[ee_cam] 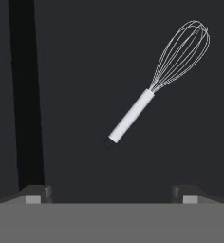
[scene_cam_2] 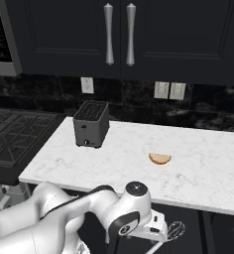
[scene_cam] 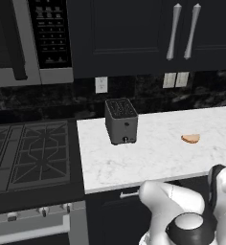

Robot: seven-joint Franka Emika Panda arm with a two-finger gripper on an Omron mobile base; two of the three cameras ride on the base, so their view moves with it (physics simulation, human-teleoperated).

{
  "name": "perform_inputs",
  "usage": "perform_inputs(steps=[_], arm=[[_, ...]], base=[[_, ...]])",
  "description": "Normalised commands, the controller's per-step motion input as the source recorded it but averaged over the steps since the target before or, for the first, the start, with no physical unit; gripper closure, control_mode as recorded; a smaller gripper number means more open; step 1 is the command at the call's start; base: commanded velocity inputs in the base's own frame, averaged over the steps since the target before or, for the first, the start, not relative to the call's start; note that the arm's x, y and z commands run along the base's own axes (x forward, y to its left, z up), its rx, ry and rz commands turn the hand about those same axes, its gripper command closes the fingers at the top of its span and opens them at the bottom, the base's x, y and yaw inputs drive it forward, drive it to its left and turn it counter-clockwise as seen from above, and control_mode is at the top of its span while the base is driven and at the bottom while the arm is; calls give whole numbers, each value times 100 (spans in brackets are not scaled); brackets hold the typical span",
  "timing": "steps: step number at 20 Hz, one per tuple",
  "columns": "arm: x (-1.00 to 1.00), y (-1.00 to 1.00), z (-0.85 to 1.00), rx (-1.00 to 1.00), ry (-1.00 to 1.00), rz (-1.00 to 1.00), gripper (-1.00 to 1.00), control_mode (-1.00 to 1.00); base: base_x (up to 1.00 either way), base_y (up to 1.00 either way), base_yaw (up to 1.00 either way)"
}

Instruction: Pick the whisk from the drawer and place it on the counter.

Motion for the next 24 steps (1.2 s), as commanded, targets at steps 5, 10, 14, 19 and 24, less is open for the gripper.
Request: perform_inputs(steps=[5,10,14,19,24], arm=[[24,0,-1,6,-1,-2,-100,-100],[18,0,-28,1,0,-4,-100,-100],[6,0,-60,0,0,0,-100,-100],[3,-12,-61,2,0,0,-100,-100],[2,-29,-46,3,0,0,-100,-100]], base=[[0,0,0],[0,0,0],[0,0,0],[0,0,0],[0,0,0]])
